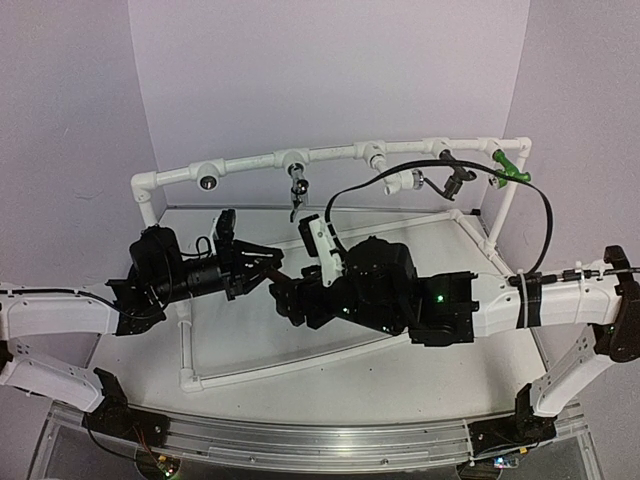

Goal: Install the water faucets

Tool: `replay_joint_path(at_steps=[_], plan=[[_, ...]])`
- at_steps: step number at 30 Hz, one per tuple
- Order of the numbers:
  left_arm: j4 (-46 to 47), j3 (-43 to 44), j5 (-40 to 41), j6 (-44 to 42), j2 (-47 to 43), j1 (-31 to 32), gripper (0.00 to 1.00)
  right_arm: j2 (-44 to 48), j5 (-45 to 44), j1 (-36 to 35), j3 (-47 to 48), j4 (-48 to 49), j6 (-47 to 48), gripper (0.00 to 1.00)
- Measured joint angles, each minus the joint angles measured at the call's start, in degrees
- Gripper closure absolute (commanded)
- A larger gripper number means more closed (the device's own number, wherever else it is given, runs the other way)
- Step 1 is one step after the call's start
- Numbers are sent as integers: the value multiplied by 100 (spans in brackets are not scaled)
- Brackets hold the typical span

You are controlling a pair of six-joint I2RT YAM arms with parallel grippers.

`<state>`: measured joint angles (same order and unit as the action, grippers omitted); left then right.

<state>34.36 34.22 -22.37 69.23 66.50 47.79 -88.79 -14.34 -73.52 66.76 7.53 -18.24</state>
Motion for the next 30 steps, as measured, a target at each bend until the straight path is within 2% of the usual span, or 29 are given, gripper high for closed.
replay_joint_path(at_steps=[5, 10, 16, 18, 20, 21, 24, 26, 30], plan=[[-147, -21, 151, 6, -11, -13, 100, -58, -94, 0, 33, -208, -156, 36], [-195, -26, 166, 13, -11, -22, 100, -270, -78, 0, 229, -106, -80, 47], [-193, -26, 165, 22, -12, -22, 100, -462, -2, 0, 249, 267, 87, 78], [-193, -26, 177, 31, -11, -22, 100, -492, 25, 0, 249, 358, 99, 98], [-202, -28, 180, 26, -14, -34, 97, -509, 8, -8, 251, 395, 121, 100], [-199, -29, 173, 16, -14, -38, 91, -516, 10, -8, 251, 407, 182, 100], [-197, -29, 150, -6, -17, -84, 54, -528, 7, -7, 247, 464, 198, 100], [-288, -30, 139, -68, -72, -132, 37, -529, -76, -11, 226, 501, 212, 100], [-849, -63, 161, -298, -445, -355, 20, -518, -470, -6, 31, 574, 218, 100]])
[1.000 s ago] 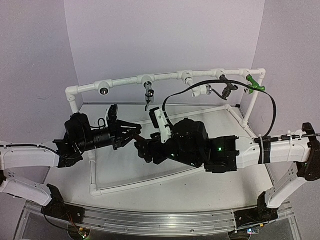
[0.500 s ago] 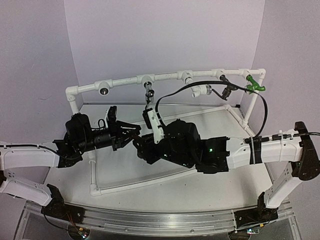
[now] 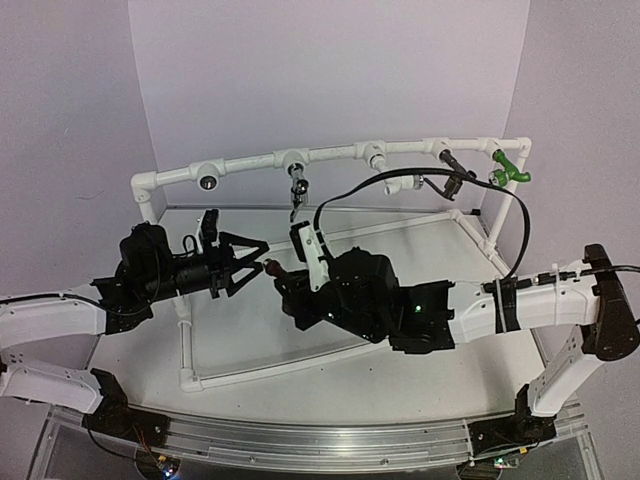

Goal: Install the water faucets

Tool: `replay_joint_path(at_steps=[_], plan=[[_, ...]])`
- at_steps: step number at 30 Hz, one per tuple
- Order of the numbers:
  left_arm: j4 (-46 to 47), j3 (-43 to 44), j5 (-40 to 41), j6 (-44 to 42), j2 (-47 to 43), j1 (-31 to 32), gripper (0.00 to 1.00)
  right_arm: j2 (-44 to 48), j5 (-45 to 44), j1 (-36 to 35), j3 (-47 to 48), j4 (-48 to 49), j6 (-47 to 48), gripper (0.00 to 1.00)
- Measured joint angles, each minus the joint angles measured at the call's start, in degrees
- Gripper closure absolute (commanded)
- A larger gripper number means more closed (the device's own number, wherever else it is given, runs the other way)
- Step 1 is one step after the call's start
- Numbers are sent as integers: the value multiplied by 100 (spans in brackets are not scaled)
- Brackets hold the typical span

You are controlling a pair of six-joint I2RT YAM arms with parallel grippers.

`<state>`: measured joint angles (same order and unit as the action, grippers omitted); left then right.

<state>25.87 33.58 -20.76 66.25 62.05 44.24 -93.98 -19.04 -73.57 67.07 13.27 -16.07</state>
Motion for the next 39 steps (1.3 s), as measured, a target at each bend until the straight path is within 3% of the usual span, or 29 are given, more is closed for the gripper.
replay_joint_path(at_steps=[8, 17, 23, 29, 34, 39], plan=[[-2425, 270, 846, -1106, -888, -340, 12, 355, -572, 552, -784, -714, -295, 100], [-4587, 472, 2513, -1864, -1363, -348, 10, 1697, -467, 2645, -2058, -2107, -1282, 100], [-5223, 460, 3055, -1810, -1053, -355, 10, 2655, -227, 3397, -2647, -2549, -1476, 100], [-5698, 254, 3301, -1351, -256, -358, 9, 2777, -329, 3590, -2706, -2732, -1617, 100], [-5903, 7, 3384, -950, -96, -359, 4, 2772, -335, 4023, -2971, -2792, -1672, 100], [-5885, -155, 3452, -768, 150, -360, 6, 2787, -137, 4295, -3436, -2382, -1546, 100]])
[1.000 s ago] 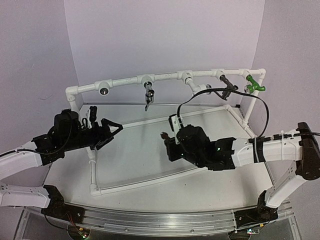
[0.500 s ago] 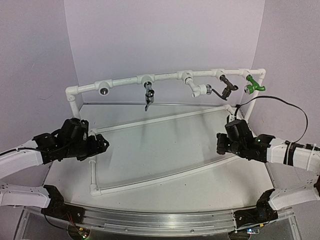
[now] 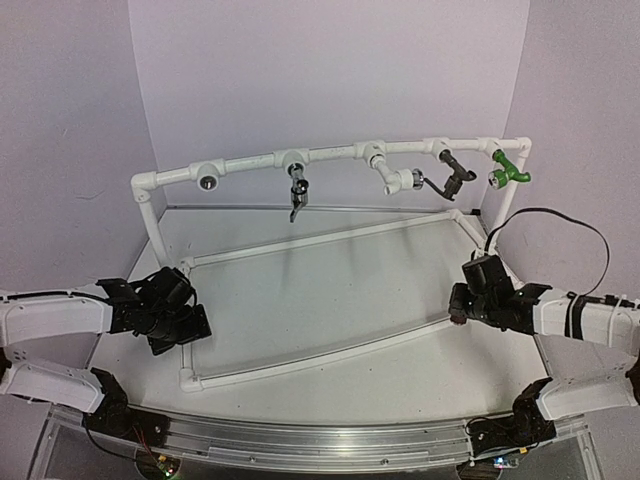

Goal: Install the water faucets

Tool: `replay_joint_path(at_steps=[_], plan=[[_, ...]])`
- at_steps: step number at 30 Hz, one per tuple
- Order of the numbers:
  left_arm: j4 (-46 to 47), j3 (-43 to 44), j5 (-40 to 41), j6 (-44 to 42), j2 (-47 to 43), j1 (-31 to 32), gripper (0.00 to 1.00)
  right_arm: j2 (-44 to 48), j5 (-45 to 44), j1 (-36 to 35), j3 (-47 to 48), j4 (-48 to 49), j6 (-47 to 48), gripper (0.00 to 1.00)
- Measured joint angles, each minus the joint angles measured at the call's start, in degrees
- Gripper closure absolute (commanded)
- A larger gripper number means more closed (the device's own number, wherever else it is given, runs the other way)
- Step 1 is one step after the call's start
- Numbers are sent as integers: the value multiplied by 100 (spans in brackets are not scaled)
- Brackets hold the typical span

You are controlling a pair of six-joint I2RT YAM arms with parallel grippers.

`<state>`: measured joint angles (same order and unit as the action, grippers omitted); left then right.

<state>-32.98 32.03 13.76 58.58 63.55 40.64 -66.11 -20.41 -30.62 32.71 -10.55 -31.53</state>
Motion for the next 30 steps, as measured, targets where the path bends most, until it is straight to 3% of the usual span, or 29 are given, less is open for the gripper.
replay_joint_path(at_steps=[6, 11, 15, 24, 30], plan=[[106, -104, -23, 45, 442, 0, 14, 152, 291, 210, -970, 754, 61, 100], [558, -435, -227, 218, 516, 0, 33, 290, 214, 276, -1411, 1364, 59, 100], [801, -581, -263, 279, 600, 3, 44, 261, 210, 305, -1916, 2379, 65, 100], [761, -553, 162, 297, 911, 260, 64, -1054, 228, 454, -1951, 4142, -19, 100], [757, -477, 567, 323, 1162, 584, 70, -1815, 242, 688, -1615, 4707, 30, 100]])
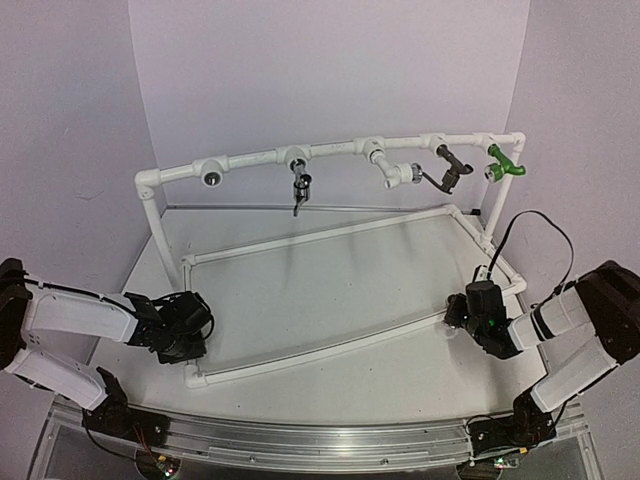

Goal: Install the water faucets

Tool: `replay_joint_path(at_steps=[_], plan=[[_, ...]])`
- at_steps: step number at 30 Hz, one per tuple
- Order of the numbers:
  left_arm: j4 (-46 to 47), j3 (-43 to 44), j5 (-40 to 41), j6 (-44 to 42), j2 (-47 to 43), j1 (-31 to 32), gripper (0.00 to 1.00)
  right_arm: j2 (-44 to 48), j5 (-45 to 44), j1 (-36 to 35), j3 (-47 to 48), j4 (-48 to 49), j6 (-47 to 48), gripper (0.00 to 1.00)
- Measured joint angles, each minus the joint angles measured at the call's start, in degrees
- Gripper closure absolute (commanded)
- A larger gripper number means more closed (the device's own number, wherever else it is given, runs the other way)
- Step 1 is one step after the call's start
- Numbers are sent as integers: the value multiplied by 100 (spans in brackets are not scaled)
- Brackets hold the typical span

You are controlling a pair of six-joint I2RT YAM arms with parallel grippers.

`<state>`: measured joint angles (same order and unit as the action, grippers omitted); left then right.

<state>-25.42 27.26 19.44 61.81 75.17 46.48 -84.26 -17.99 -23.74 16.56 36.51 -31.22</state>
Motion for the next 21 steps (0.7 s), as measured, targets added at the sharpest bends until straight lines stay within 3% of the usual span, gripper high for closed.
replay_joint_path(at_steps=[10, 21], plan=[[94, 112, 208, 120, 244, 266, 72, -424, 301, 308, 466, 17, 377, 100], [-57, 262, 518, 126, 506, 582, 74, 1260, 665, 309, 1000, -2045, 528, 100]])
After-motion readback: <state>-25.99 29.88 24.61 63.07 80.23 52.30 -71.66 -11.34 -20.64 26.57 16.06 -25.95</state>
